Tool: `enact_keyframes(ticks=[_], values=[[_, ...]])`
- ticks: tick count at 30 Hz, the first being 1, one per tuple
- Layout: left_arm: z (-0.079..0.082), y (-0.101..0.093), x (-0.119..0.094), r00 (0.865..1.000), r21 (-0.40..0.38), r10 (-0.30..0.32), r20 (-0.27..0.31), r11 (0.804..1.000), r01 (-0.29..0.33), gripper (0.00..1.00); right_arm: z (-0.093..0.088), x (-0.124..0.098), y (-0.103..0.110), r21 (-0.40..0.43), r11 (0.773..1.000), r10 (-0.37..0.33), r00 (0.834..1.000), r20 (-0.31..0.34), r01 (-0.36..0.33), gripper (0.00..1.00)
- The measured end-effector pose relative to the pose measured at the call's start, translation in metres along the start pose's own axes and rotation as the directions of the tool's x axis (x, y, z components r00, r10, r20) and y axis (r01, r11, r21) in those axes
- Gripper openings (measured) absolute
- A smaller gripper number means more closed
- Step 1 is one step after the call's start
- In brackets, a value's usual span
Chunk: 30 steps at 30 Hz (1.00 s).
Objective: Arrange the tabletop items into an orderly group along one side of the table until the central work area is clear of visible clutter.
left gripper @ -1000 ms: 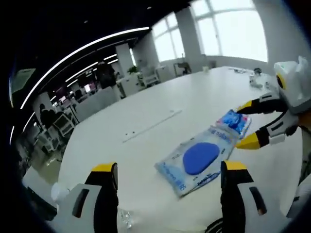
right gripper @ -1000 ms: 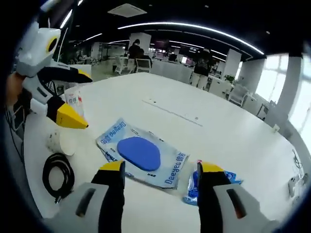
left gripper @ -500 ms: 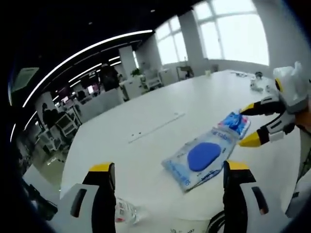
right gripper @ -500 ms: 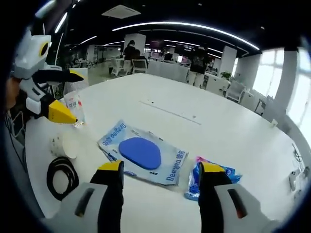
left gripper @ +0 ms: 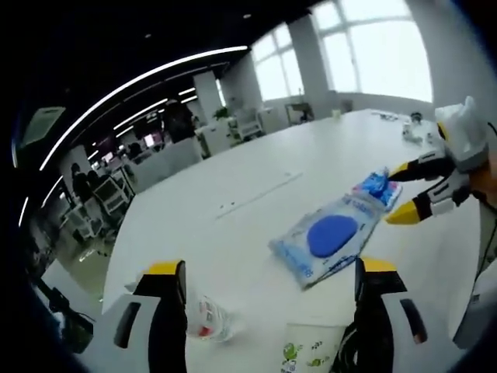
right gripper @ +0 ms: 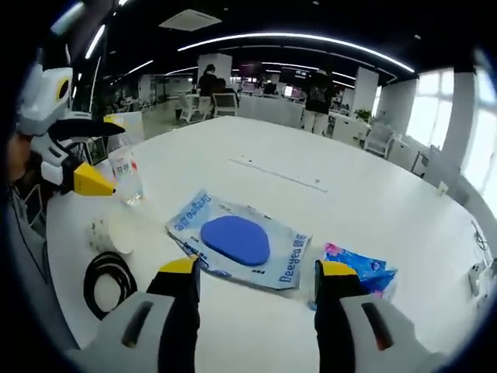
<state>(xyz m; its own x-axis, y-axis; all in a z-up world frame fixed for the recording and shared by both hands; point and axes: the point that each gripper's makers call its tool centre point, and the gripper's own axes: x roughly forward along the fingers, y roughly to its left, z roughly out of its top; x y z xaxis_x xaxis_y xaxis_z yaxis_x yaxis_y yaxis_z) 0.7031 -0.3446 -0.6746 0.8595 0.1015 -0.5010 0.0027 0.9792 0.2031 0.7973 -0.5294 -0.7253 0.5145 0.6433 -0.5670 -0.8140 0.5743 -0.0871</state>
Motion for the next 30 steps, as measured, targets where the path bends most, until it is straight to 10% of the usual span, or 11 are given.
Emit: enact_keyframes(ticks=[30], values=[[-0.047,0.033,-0.041,0.997,-0.077,0.071,-0.033,0.994,-0.073,0.84,-0.003,0.007,0.054,-0.058,0.994,0.095,0.995,-0.041,-0.097,0.53]])
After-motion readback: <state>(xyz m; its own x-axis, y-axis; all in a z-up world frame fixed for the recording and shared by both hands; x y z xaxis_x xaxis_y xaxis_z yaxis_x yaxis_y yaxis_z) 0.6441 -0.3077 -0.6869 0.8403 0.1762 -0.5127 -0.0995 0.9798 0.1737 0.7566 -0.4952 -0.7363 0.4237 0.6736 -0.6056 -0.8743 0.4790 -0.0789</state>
